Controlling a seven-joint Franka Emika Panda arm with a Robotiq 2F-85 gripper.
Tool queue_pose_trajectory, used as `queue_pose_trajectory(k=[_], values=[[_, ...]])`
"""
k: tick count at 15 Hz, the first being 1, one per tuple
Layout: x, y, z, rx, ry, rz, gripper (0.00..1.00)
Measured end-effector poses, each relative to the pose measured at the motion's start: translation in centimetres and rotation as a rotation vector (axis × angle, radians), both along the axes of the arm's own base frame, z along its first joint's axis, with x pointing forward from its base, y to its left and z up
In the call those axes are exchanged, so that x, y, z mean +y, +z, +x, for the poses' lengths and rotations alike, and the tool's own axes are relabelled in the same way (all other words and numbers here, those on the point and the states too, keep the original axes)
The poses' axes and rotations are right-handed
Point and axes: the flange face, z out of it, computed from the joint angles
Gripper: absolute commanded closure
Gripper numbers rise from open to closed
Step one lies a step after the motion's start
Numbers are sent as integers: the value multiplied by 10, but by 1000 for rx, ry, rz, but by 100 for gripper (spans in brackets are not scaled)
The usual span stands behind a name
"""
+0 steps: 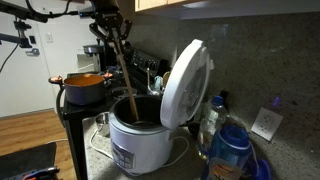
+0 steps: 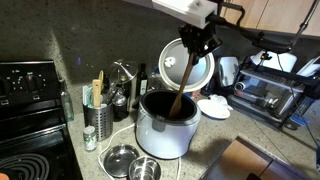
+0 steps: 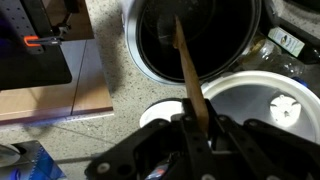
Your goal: Get a wooden spoon from the rack, use it to stir in the cooker, and then put it back on the rack
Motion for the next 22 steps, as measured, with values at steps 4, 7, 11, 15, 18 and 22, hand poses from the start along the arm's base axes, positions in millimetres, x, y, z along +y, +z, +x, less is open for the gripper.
queue_pose_trajectory(k=[4, 7, 11, 15, 18, 22], values=[[-1, -21, -2, 49, -12, 20, 95], [-10, -27, -3, 71, -33, 7, 95], [-23, -26, -1, 66, -50, -37, 95], [-30, -17, 9, -25, -39, -126, 95], [-22, -17, 25, -132, -27, -134, 95], [-3, -24, 44, -220, 14, -38, 95]])
